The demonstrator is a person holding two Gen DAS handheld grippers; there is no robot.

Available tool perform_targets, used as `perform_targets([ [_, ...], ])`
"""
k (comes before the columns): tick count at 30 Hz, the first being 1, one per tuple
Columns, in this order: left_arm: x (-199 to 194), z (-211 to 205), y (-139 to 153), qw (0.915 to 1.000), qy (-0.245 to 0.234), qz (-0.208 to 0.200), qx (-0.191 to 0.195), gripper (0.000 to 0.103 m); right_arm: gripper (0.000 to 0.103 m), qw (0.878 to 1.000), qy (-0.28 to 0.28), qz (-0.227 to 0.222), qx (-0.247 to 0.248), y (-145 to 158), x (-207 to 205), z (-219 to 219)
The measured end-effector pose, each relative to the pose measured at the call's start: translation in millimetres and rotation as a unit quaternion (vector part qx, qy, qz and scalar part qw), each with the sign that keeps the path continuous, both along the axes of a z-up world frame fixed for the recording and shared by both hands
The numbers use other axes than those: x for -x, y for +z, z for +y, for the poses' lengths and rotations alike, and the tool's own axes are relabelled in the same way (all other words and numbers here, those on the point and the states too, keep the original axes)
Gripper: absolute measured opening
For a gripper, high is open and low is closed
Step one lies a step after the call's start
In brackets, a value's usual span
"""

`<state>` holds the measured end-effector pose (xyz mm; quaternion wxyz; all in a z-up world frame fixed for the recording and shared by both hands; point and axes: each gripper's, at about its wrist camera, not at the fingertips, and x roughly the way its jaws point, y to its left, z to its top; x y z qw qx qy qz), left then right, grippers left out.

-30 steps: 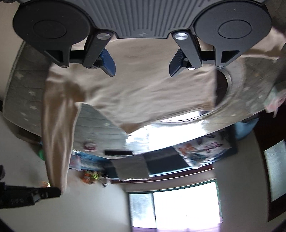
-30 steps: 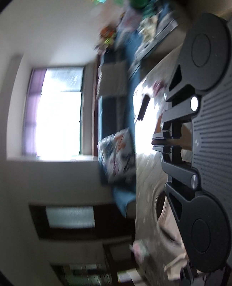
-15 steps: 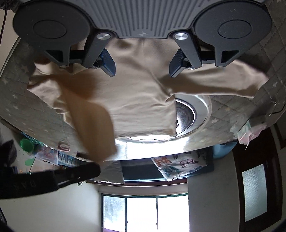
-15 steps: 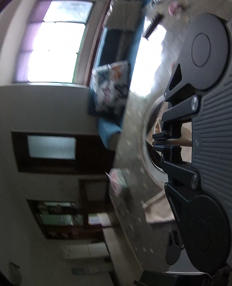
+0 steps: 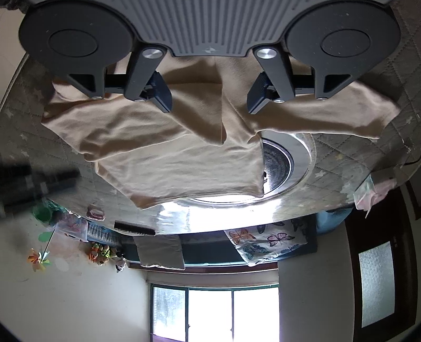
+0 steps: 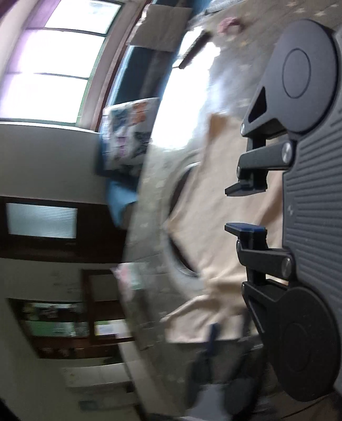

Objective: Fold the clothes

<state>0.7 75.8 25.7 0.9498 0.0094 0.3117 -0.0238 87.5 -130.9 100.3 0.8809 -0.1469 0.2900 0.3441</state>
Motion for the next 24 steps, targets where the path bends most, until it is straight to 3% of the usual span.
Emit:
perform_targets([
  [2,-5.2,2.1,-2.7,0.9999,0.005,0.007,0.008,0.060,0.021,1.000,-0.003,0.020,0.017,-14.9,1.6,-10.9],
  [5,-10.4,5.8,-7.0,0.9994,0.008,0.023,0.023,0.044,0.021,0.998,-0.009,0.056,0.025,-39.6,2.2,-22.6],
  [9,-11.1,6.0,-8.2,0.9990,0.005,0.033,0.029,0.009,0.021,0.996,-0.015,0.080,0.025,-61.2,4.7,-30.8],
  [10,-10.0,6.2,-7.0,0.9990,0.008,0.034,0.028,0.006,0.021,0.997,-0.014,0.079,0.021,-62.9,5.5,-32.7],
  [17,5.0,9.6,4.0,0.9991,0.008,0.032,0.028,0.004,0.021,0.997,-0.002,0.072,0.034,-54.7,6.5,-33.4],
  [24,4.1,9.0,9.8,0.9995,0.017,0.023,0.011,0.009,0.021,0.999,-0.017,0.052,0.003,-46.2,-15.6,-23.6],
])
